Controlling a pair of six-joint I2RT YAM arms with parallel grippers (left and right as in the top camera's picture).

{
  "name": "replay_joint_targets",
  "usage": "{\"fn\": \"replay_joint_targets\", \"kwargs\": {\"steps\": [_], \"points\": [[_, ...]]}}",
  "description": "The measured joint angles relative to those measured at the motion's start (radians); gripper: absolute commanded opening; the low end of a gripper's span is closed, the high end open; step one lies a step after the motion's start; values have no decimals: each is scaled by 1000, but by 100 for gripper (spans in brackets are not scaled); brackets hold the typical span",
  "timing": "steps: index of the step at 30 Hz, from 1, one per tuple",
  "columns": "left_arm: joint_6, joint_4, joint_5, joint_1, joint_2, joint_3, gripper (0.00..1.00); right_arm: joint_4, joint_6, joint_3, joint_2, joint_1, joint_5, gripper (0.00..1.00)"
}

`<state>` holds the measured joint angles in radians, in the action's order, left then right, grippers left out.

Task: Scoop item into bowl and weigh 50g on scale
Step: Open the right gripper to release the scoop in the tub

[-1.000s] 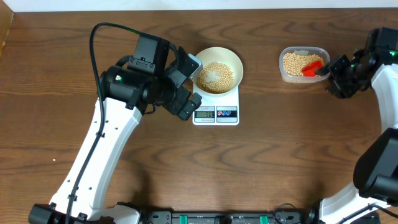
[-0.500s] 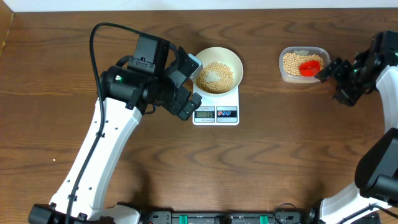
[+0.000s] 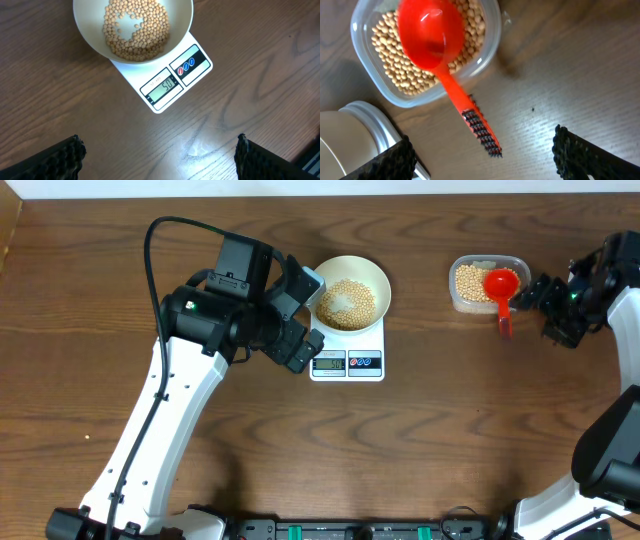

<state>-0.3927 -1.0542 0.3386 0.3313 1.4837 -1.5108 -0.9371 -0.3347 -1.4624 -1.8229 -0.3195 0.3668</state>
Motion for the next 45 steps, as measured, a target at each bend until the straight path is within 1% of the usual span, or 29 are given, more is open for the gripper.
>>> {"fn": "replay_joint_targets", "kwargs": {"steps": [10, 15, 17, 19, 22, 23, 24, 27, 32, 38, 41, 45], "points": [[0, 0, 0, 0, 0, 0, 98, 62, 23, 10, 0, 0, 1, 83], [0, 0, 0, 0, 0, 0, 98, 64, 91, 10, 3, 0, 19, 91], [0, 0, 0, 0, 0, 0, 98, 63, 141, 10, 19, 0, 26, 94], [0, 0, 0, 0, 0, 0, 98, 60, 192, 10, 57, 0, 30, 96], [0, 0, 0, 0, 0, 0, 98, 60, 255, 8, 144, 0, 34, 96], [0, 0, 0, 0, 0, 0, 98, 59, 271, 5, 179, 0, 35, 99], [0, 0, 0, 0, 0, 0, 98, 60, 284, 2, 213, 0, 37, 99], [0, 0, 0, 0, 0, 0, 98, 61, 312, -12, 323, 0, 43, 99], [0, 0, 0, 0, 0, 0, 98, 58, 327, -14, 443, 0, 46, 99], [0, 0, 0, 0, 0, 0, 98, 9, 333, -15, 511, 0, 46, 99], [0, 0, 0, 0, 0, 0, 98, -34, 336, -15, 519, 0, 46, 99], [0, 0, 0, 0, 0, 0, 98, -51, 318, -15, 518, 0, 48, 99]]}}
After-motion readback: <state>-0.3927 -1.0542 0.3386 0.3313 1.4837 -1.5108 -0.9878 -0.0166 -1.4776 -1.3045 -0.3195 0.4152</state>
